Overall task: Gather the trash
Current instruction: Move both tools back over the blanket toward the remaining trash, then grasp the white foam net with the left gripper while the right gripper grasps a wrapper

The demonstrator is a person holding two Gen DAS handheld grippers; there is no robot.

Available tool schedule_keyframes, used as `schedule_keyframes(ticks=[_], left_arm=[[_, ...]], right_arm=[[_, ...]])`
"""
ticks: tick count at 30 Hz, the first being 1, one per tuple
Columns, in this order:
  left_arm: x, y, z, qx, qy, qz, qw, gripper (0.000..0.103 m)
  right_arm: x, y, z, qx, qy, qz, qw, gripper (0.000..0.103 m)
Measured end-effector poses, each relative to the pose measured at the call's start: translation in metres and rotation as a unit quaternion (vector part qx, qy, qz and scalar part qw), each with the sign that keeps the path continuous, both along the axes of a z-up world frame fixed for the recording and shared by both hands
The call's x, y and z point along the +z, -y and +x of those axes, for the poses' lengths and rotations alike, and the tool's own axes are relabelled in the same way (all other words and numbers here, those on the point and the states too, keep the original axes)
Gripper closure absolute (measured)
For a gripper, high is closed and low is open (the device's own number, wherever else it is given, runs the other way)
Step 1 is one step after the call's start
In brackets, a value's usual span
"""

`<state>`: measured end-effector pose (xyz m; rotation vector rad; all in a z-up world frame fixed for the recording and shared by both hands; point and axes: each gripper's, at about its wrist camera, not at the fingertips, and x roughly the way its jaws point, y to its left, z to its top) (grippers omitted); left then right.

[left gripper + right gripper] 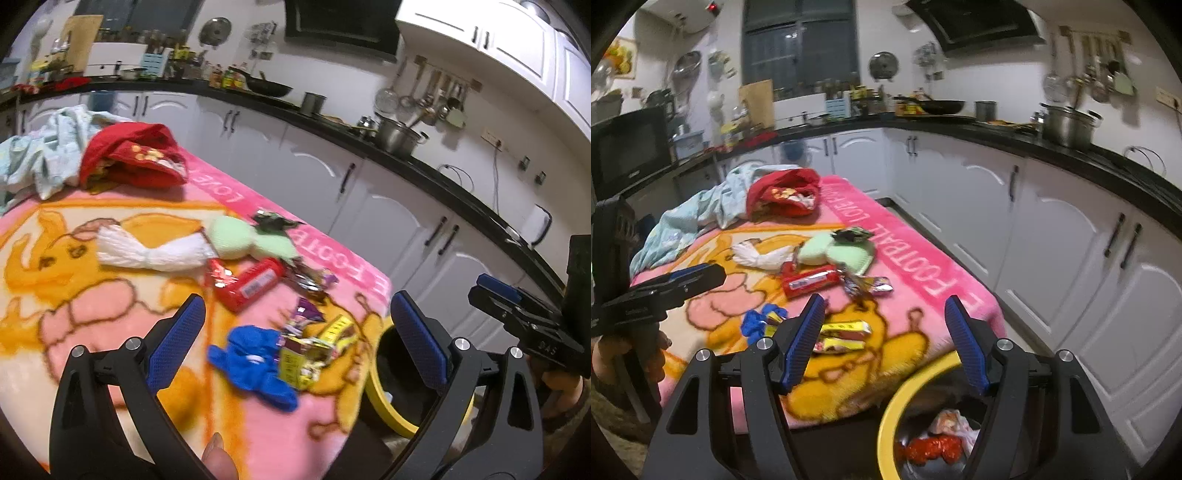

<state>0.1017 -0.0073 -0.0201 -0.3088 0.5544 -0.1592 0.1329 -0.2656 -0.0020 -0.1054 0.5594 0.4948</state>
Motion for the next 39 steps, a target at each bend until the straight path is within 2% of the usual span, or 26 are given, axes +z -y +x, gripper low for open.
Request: schedule_keyframes(ticks=[9,15,22,26,29,33,36,37,38,39], left_arm=[[-0.003,-0.048,0.003,0.058,-0.002,-0.003,0.9983,0.011],[-0.008,-0.08,0.014,0.093,-0.015,0.0,0.9956,0.011],[-0.024,-0.124,0.038,0.129,-0.041,-0.009,0.9908,0.011],[-0.035,-0.14,0.056,0.14,-0.06,-0.024,0.988,0.011],[-0.043,-0.153,0.069,0.147,-0.073,-0.035,0.9858,0.011],[-0.055,-0.167,0.084,0.157,-0.091,-0.053,0.982,0.011],[-0.061,-0.172,0.094,0.16,-0.097,-0.064,0.9803,0.011],[-0.062,-0.173,0.096,0.159,-0.099,-0.068,0.98,0.011],[-0.065,-0.173,0.099,0.159,-0.104,-0.072,0.9793,0.011],[-0.068,-0.174,0.101,0.16,-0.108,-0.076,0.9783,0.016]], right_arm=[[-0.001,-0.044,0.025,0.047,0.002,-0.018,0.999,0.038],[-0.016,-0.073,0.055,0.071,-0.016,-0.038,0.997,0.039],[-0.047,-0.099,0.09,0.086,-0.047,-0.069,0.993,0.05],[-0.063,-0.113,0.11,0.089,-0.066,-0.085,0.99,0.06],[-0.072,-0.122,0.123,0.092,-0.075,-0.094,0.988,0.063],[-0.081,-0.133,0.137,0.097,-0.083,-0.104,0.986,0.073],[-0.085,-0.137,0.145,0.099,-0.091,-0.102,0.986,0.086],[-0.086,-0.138,0.146,0.099,-0.093,-0.104,0.985,0.093],[-0.086,-0.138,0.147,0.098,-0.094,-0.105,0.985,0.093],[-0.086,-0.137,0.147,0.098,-0.096,-0.1,0.985,0.094]])
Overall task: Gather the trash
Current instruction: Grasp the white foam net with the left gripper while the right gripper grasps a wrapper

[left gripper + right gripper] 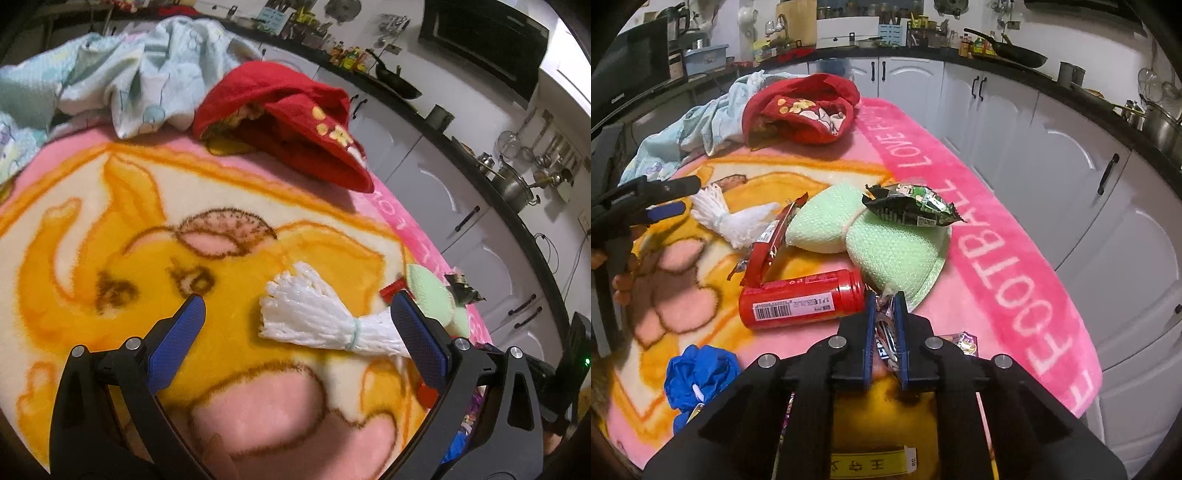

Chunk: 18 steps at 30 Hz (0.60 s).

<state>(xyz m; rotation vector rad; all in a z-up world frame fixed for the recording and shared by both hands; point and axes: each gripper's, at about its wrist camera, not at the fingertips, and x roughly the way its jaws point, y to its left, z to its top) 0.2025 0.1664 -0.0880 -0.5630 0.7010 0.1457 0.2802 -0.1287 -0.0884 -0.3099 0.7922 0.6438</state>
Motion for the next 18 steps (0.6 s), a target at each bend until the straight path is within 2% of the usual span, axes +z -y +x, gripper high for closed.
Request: schedule_keyframes(ticks=[4,7,8,10,12,18], left_arm=[[-0.013,-0.001,0.006,-0.007,-0.013,-0.02,0.9997,0.038],[-0.017,-0.002,0.006,-0.014,-0.014,-0.022,0.9996,0.063],[-0.018,-0.002,0.005,-0.02,-0.015,-0.027,0.9993,0.076],[-0.017,-0.002,0.002,-0.025,-0.013,-0.025,0.9993,0.086],[-0.015,-0.002,-0.003,-0.029,-0.009,-0.022,0.9993,0.091],[-0.003,0.002,-0.025,-0.028,0.004,-0.003,0.9996,0.092]], right_arm=[[0.005,0.005,-0.003,-0.004,0.005,0.008,1.0,0.096],[0.012,0.012,-0.006,-0.01,0.005,0.024,1.0,0.096],[0.014,0.014,-0.007,-0.014,0.007,0.028,0.999,0.096],[0.018,0.019,-0.01,-0.018,0.009,0.033,0.999,0.096],[0.023,0.023,-0.014,-0.022,0.014,0.037,0.999,0.096],[0.033,0.031,-0.025,-0.028,0.02,0.051,0.998,0.096]])
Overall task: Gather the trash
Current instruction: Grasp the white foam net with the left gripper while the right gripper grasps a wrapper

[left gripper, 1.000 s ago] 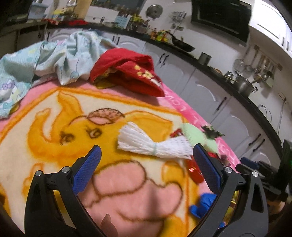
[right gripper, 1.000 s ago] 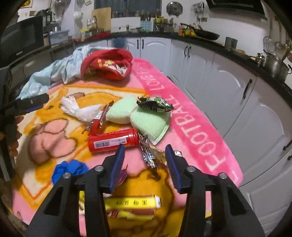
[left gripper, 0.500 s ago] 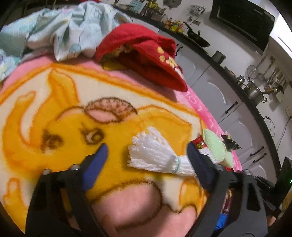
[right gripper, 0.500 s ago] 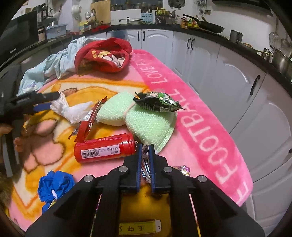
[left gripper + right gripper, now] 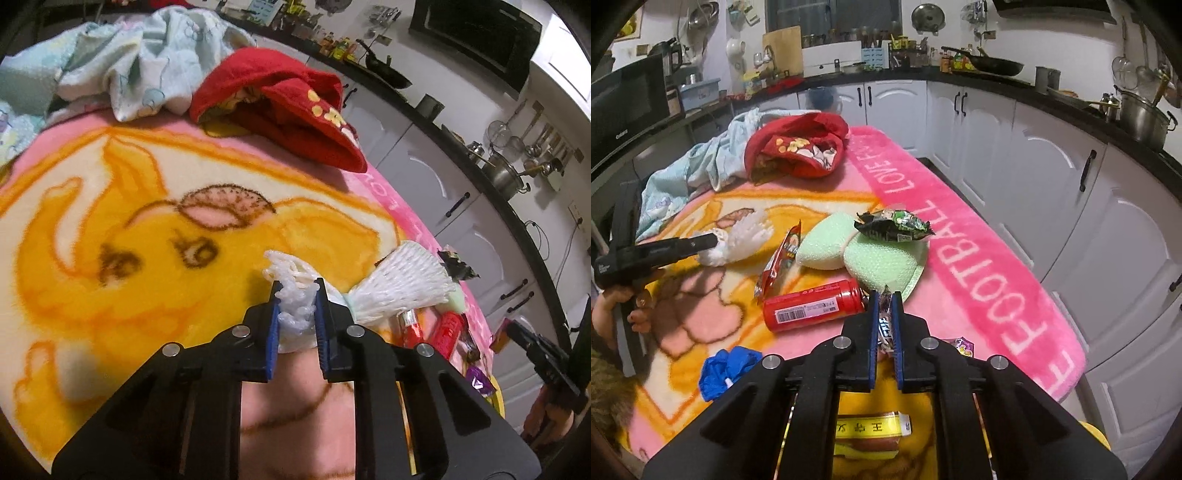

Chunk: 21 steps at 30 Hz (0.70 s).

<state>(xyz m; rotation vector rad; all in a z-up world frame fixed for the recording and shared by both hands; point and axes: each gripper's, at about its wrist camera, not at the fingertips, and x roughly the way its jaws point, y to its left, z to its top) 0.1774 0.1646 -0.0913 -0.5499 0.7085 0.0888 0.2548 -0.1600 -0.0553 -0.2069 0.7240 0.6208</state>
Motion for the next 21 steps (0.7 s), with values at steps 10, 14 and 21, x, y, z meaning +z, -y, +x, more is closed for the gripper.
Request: schedule_keyframes(ticks=[10,14,21], left_arm=[[0.024,0.01,-0.031,0.004,0.028,0.03,0.9991,0.093],[0.04,0.022,-0.047,0.0,0.044,0.054,0.9975,0.093],[0.063,0.044,-0.072,-0.011,0.072,0.089,0.9934,0.093]], right_arm=[[0.02,0.003,-0.026,0.007,0.013,0.027,1.0,0.096],[0.029,0.003,-0.039,0.015,0.016,0.042,0.999,0.096],[0.046,0.006,-0.062,0.029,0.019,0.065,0.997,0.096]])
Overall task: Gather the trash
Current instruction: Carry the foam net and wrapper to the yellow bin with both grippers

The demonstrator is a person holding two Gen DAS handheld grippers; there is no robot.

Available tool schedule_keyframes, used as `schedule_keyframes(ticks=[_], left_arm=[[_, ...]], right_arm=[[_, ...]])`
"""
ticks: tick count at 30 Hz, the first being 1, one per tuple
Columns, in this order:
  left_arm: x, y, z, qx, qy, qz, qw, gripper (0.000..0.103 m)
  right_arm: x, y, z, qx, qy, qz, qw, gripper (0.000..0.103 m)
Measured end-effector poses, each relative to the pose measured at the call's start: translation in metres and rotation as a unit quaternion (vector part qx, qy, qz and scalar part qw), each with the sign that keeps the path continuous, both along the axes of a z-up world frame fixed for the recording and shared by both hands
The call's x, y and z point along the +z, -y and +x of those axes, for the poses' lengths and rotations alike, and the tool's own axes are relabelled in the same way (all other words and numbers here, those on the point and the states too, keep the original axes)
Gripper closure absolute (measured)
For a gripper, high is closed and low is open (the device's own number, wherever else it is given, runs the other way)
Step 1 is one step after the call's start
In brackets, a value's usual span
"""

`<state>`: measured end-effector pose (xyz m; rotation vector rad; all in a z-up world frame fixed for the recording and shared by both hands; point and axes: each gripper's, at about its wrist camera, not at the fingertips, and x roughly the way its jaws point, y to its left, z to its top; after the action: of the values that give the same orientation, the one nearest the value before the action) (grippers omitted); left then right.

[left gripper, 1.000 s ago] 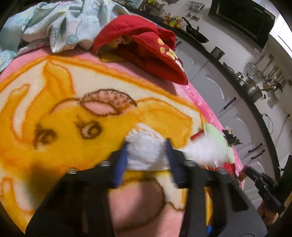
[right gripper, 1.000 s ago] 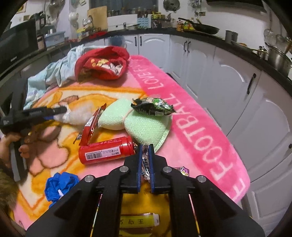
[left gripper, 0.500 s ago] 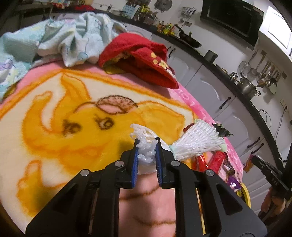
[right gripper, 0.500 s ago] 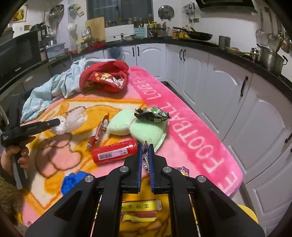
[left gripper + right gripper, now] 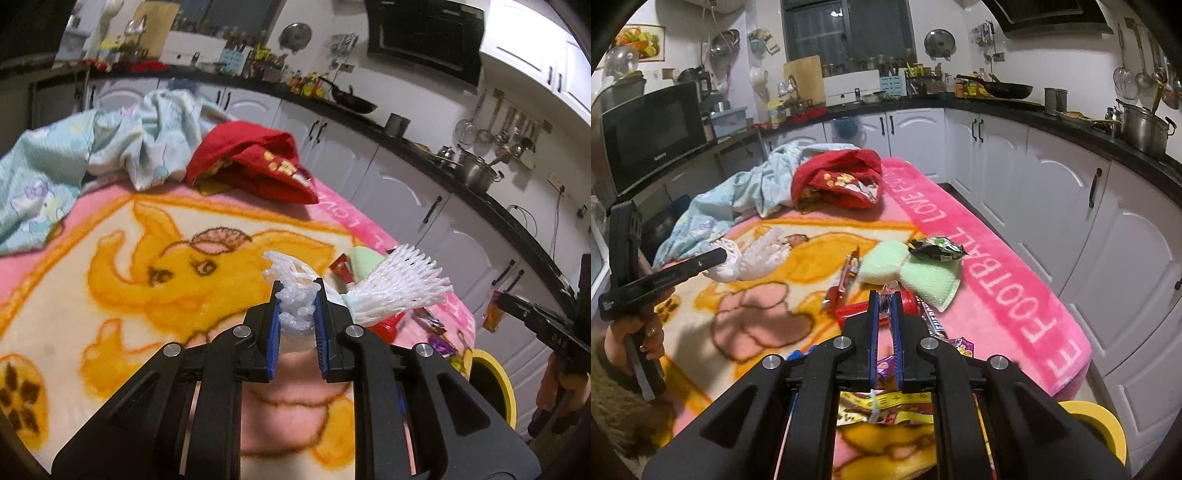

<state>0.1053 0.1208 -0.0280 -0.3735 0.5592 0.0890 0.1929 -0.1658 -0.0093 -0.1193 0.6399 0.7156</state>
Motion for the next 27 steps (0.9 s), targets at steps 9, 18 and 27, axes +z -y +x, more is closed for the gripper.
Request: schedule_keyframes(ticks=[9,18,27], left_arm=[[0.021,0.025,-0.02,-0.016,0.025,0.036,0.9989,0.093],[0.037,0.056,-0.027,-0.049,0.042,0.056,0.9964,0.093],[0.043,0.092,-0.025,-0.089,0.047,0.076,0.992,0.093]], right_arm=[[0.021,0.006,-0.024,0.011,0.011,0.022,1.0,0.096],[0.04,0.025,-0.045,0.008,0.029,0.038,0.999,0.096],[0.05,0.055,-0.058,-0.013,0.041,0.041,0.998,0.096]])
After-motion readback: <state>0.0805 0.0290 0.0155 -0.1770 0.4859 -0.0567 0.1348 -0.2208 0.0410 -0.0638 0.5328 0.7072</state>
